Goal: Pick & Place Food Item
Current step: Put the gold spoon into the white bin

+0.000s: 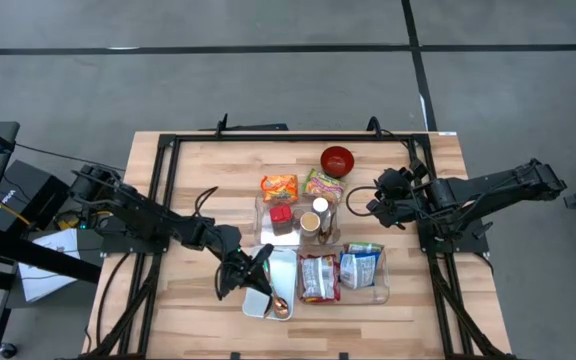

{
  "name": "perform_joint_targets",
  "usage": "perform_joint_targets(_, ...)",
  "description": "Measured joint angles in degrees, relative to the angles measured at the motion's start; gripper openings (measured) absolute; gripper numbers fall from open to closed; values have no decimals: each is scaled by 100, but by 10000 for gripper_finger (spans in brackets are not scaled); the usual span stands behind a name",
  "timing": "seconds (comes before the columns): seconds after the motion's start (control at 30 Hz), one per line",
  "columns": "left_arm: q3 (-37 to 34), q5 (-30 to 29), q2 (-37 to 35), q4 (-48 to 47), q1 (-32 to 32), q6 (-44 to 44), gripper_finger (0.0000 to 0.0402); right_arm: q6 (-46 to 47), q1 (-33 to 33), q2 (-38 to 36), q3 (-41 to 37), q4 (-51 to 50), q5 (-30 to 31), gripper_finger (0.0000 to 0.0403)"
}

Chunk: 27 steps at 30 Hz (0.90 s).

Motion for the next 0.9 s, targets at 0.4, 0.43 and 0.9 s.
perform_joint_targets(0.4,-2,8,402,49,133,-15,6,1,1,0,-1,3,0,175)
perform_joint_targets(0.43,-2,14,402,42,133,-13,6,2,1,0,-1,3,0,175)
perform_joint_targets(0.9,-24,322,474,6,133,-15,6,2,2,0,0,110,0,176)
